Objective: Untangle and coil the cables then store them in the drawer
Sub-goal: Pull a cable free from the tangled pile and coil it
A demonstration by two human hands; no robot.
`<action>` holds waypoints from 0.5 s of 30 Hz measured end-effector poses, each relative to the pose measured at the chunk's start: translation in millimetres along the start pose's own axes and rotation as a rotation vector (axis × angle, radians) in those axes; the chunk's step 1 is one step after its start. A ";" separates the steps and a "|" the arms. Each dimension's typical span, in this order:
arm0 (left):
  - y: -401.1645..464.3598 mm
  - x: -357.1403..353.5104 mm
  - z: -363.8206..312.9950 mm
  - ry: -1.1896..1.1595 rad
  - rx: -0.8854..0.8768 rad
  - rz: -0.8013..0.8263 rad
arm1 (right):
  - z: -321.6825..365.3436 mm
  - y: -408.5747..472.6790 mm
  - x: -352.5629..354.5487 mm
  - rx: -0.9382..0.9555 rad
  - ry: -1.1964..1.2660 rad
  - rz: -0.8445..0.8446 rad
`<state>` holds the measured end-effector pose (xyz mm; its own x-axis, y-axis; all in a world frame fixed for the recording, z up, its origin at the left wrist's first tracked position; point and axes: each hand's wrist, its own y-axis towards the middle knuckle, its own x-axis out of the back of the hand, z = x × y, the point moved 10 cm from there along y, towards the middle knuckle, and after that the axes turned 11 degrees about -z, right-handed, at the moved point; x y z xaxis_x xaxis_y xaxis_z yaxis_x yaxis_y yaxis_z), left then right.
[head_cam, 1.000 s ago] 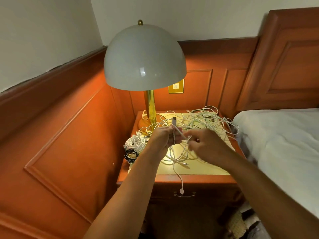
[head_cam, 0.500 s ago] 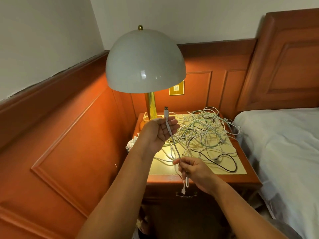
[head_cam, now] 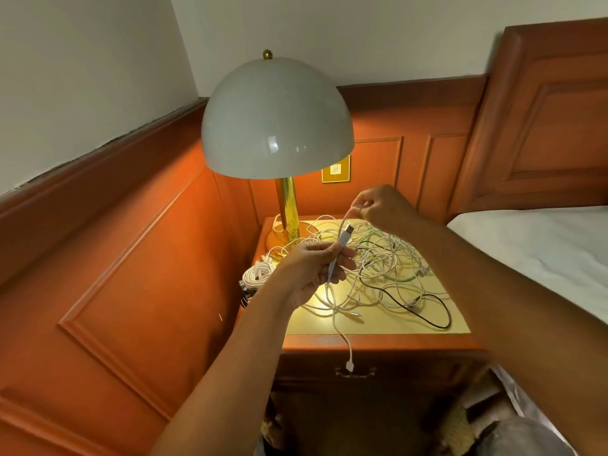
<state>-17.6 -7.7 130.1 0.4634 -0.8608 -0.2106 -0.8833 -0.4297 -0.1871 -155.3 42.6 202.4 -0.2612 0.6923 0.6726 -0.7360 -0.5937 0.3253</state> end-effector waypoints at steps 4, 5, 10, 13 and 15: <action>12.1 12.1 12.8 0.076 0.051 -0.076 | 43.8 -5.8 22.1 0.215 -0.266 -0.065; 15.0 14.2 15.0 0.054 0.065 -0.095 | 50.4 -12.4 21.9 0.236 -0.282 -0.049; 23.3 15.4 15.7 -0.223 0.154 -0.126 | 62.6 -53.6 24.4 0.265 -0.251 -0.048; 24.0 14.6 7.3 -0.337 0.167 -0.124 | 46.4 -82.1 13.0 0.176 -0.101 -0.027; 22.8 13.3 0.2 -0.391 0.177 -0.124 | 25.9 -102.2 -7.6 0.056 0.095 0.010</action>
<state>-31.6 -28.9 122.8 0.5865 -0.6235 -0.5169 -0.8098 -0.4405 -0.3876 -61.9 87.4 181.3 -0.3279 0.7206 0.6109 -0.6979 -0.6206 0.3575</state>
